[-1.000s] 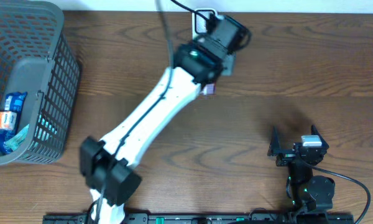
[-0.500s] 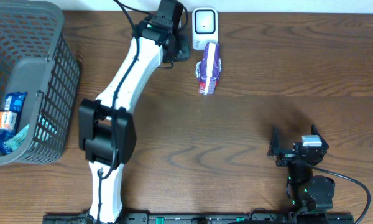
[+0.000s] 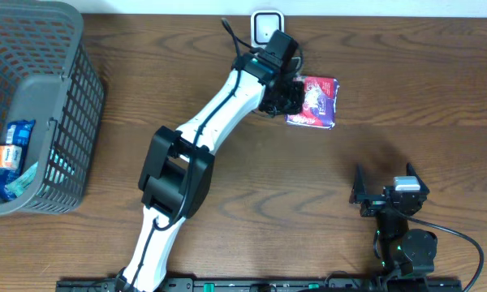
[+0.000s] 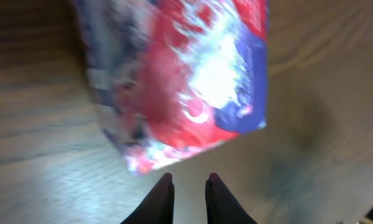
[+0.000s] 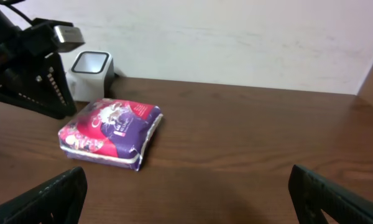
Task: Scan the item barcode
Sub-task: 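Carry the purple pack with the left gripper to the scanner, then turn the pack under the scanner and release it beside it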
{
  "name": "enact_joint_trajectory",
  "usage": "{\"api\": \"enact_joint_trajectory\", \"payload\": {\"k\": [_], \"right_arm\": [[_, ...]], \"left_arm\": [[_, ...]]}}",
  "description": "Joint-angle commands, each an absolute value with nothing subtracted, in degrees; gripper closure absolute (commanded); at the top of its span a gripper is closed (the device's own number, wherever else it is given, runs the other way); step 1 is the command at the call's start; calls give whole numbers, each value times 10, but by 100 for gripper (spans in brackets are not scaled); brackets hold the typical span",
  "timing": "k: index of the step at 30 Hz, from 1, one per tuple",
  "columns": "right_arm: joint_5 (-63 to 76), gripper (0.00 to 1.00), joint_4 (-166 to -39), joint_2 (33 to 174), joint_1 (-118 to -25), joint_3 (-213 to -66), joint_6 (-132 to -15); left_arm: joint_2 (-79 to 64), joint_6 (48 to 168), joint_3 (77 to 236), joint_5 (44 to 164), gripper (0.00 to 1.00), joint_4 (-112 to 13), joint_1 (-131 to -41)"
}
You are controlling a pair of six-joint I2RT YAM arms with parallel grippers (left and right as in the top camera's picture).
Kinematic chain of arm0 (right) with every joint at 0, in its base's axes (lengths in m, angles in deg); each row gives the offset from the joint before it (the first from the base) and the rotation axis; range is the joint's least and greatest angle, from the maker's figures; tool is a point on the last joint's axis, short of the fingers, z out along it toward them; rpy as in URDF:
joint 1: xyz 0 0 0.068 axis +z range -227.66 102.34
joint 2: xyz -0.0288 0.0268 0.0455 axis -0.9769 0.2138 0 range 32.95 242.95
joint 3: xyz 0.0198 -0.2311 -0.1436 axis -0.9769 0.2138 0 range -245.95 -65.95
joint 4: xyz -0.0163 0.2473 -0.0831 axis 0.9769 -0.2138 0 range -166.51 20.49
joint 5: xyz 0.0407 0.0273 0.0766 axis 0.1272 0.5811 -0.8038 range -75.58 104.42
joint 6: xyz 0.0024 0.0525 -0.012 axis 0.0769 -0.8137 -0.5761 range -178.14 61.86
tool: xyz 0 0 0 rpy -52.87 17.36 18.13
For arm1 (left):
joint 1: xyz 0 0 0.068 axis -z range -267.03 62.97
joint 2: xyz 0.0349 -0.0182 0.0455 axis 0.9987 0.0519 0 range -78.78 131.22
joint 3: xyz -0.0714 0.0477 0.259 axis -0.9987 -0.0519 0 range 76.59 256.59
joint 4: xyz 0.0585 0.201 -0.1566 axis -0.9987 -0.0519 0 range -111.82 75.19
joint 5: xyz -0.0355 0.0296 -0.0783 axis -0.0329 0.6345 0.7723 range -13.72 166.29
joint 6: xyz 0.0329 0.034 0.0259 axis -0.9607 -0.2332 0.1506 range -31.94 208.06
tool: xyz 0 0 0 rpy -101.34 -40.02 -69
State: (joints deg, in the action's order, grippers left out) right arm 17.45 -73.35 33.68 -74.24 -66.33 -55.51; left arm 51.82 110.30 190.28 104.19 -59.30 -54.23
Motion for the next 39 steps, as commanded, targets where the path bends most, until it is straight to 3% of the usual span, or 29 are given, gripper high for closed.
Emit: {"api": "enact_joint_trajectory", "payload": {"k": [1,4,5,7,9,24,25,27,29,31,32,36,39], "right_arm": [[175,1,-736,334,-747,-662,-549],[175,1,-736,334,-747,-662,-549],[175,1,-736,334,-747,-662,-549],[175,1,-736,334,-747,-662,-549],[175,1,-736,334,-747,-662,-549],[175,1,-736,334,-747,-662,-549],[175,1,-736,334,-747,-662,-549],[175,1,-736,334,-747,-662,-549],[175,1,-736,334,-747,-662,-549],[175,1,-736,334,-747,-662,-549],[175,1,-736,334,-747,-662,-549],[175,1,-736,334,-747,-662,-549],[175,1,-736,334,-747,-662,-549]], "left_arm": [[481,1096,1910,1019,81,-590,-553],[464,1096,1910,878,82,-589,-573],[465,1097,1909,859,77,-588,-577],[479,1098,1909,864,46,-581,-581],[499,1098,1909,885,36,-573,-579],[587,1098,1908,957,33,-524,-540],[592,1098,1908,957,34,-523,-539],[595,1098,1908,958,47,-525,-538],[596,1098,1908,963,73,-531,-536],[595,1098,1908,996,88,-531,-536],[595,1098,1908,1020,92,-531,-536],[594,1110,1908,1153,93,-538,-534],[593,1139,1908,1189,93,-549,-528]]}}
